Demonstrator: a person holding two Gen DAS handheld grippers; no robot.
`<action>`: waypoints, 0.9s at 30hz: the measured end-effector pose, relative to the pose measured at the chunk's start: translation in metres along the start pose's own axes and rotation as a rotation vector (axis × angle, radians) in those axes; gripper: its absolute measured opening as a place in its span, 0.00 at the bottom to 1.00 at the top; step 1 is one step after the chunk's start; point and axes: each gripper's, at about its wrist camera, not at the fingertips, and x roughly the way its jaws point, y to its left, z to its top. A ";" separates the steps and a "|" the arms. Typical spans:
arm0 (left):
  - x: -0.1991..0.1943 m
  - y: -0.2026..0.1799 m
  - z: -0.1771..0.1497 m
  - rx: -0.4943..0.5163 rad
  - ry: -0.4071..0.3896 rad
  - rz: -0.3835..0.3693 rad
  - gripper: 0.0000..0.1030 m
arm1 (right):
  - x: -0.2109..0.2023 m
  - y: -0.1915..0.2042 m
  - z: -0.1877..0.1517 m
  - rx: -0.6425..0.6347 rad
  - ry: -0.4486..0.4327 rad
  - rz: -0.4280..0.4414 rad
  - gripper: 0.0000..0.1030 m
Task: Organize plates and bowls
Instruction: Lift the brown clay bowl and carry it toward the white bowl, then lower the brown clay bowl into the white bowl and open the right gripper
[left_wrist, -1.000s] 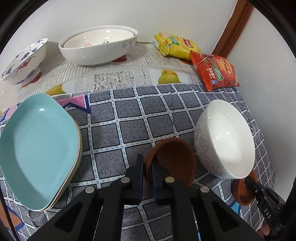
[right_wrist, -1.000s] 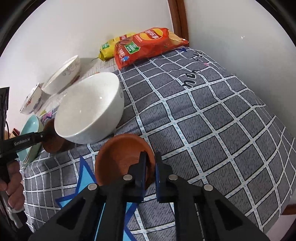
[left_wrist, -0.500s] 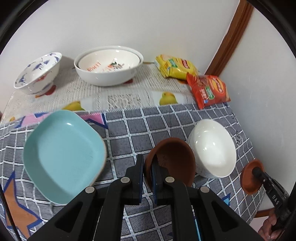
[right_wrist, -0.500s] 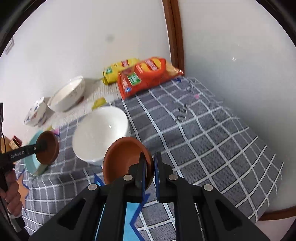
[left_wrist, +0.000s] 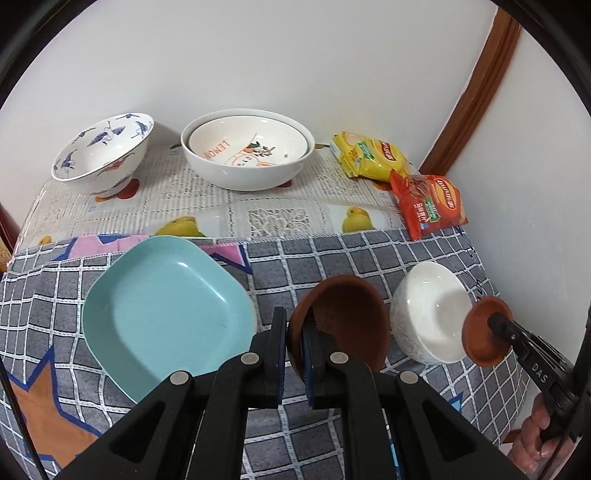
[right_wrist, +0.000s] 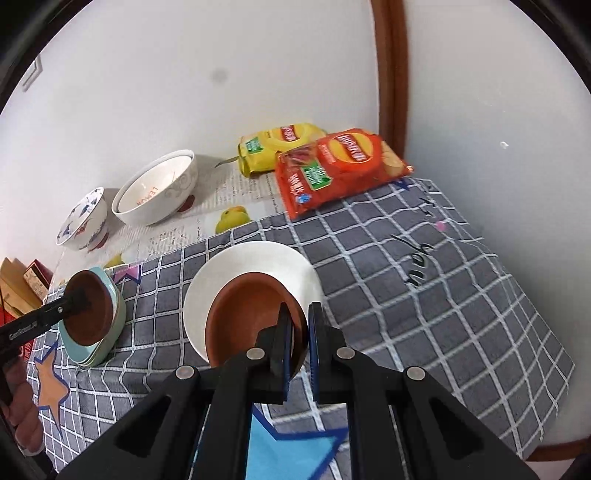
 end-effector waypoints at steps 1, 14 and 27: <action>0.002 0.002 0.001 0.002 0.002 0.000 0.08 | 0.005 0.003 0.001 -0.005 0.005 -0.002 0.08; 0.021 0.006 0.006 -0.004 0.024 -0.018 0.08 | 0.057 0.022 0.010 -0.060 0.072 -0.046 0.08; 0.029 0.009 0.008 -0.006 0.034 -0.032 0.08 | 0.078 0.026 0.008 -0.082 0.112 -0.063 0.08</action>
